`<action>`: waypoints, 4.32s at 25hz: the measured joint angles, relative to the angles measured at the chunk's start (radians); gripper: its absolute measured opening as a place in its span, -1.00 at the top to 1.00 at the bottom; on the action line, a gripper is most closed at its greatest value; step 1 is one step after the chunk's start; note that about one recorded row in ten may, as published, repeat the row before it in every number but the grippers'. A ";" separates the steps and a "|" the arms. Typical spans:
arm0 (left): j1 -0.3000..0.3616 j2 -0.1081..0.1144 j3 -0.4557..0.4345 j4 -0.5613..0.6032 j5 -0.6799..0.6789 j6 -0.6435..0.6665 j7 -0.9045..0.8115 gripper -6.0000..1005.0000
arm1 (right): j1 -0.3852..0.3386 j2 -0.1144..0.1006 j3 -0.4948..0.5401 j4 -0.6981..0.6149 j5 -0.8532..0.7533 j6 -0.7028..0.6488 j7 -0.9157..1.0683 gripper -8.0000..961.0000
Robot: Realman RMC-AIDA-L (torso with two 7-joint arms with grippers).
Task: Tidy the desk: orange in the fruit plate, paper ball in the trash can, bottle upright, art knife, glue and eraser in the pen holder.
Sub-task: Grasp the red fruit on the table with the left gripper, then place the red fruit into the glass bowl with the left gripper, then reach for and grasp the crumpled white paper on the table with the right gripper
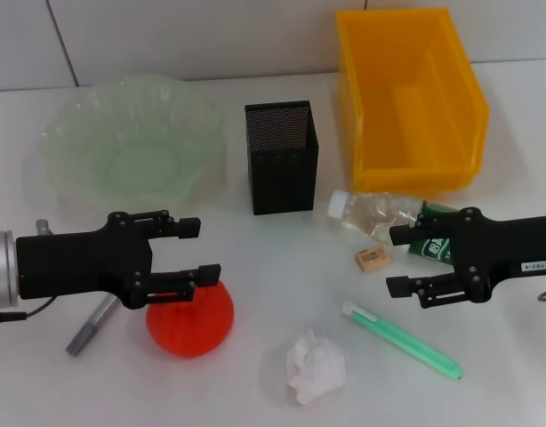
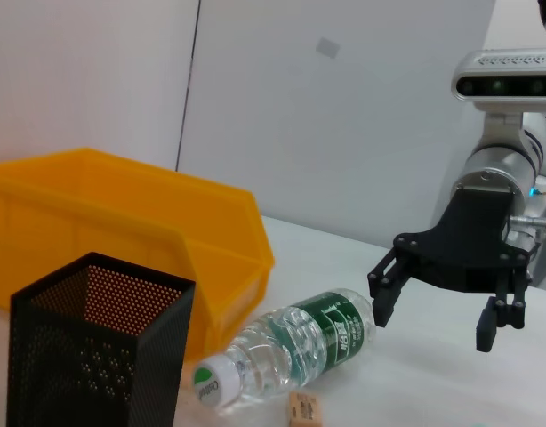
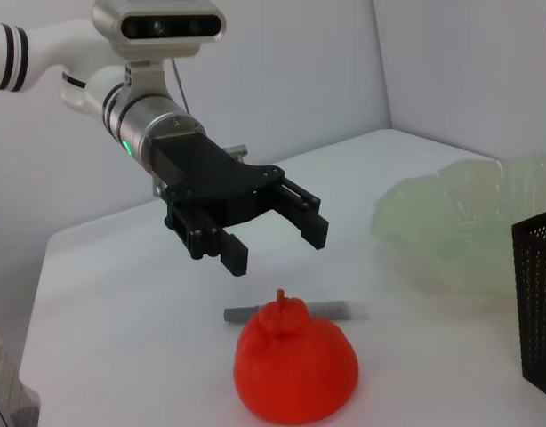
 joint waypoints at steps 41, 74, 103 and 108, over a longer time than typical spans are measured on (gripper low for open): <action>-0.010 -0.024 0.114 0.010 0.135 -0.162 -0.027 -0.31 | -0.001 0.003 0.000 0.000 0.000 0.043 -0.005 -0.64; -0.163 -0.036 -0.011 -0.112 -0.276 -0.838 0.121 0.74 | 0.006 0.014 0.000 -0.002 0.008 0.063 -0.005 -0.64; 0.083 -0.022 0.015 0.004 -0.301 -0.320 0.169 -0.72 | 0.133 -0.022 -0.308 -0.569 -0.068 -0.281 0.826 -0.63; 0.103 -0.023 0.047 0.007 -0.298 -0.313 0.169 -0.71 | 0.231 0.020 -0.468 -0.571 -0.148 -0.273 0.860 -0.64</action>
